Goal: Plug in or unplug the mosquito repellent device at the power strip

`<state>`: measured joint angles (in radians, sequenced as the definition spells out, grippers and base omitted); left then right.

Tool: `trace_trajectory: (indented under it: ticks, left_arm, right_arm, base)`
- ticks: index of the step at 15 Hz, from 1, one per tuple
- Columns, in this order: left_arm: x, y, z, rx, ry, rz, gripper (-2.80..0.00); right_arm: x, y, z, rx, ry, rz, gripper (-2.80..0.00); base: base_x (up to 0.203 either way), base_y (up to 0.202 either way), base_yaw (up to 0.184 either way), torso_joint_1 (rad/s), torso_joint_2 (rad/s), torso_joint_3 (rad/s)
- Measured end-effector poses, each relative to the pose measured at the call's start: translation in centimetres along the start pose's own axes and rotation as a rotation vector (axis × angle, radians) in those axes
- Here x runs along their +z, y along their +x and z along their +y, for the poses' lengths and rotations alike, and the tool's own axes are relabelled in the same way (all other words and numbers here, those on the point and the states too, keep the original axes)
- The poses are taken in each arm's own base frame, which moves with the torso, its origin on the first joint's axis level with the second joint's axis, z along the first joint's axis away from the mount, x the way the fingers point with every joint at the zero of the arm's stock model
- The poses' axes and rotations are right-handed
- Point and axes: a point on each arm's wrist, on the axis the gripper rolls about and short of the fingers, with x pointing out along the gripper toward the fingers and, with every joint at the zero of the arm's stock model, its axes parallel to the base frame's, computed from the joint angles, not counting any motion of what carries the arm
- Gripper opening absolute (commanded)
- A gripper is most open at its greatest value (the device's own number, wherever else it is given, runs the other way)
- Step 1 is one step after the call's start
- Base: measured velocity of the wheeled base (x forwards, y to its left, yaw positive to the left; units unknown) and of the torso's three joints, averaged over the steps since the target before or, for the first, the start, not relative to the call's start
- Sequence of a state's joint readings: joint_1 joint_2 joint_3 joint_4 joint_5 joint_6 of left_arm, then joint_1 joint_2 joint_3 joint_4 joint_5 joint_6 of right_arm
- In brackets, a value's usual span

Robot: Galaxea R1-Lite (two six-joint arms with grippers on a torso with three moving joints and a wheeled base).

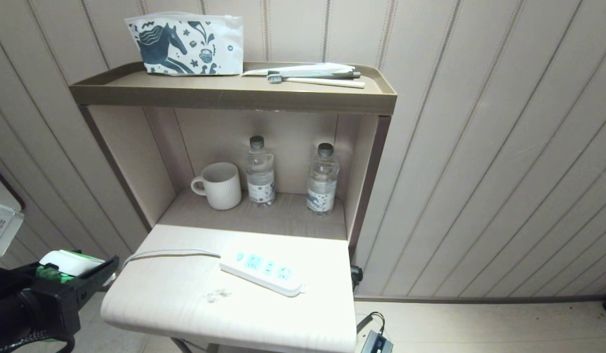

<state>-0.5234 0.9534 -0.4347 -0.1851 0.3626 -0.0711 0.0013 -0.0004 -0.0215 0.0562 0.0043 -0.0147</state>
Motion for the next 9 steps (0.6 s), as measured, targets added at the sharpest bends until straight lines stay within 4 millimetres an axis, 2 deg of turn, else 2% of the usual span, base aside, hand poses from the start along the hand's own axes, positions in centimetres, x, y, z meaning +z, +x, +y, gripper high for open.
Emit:
trace_trajectory:
  ticks: [9]
  left_arm:
    - [1.5,-1.1,0.3,-0.006,-0.022,-0.063,-2.80]
  right_arm:
    - [0.0,0.0,0.0,0.000,0.003,0.001,-2.80]
  base:
    - [0.000,0.000,0.000,-0.206,0.49,0.278]
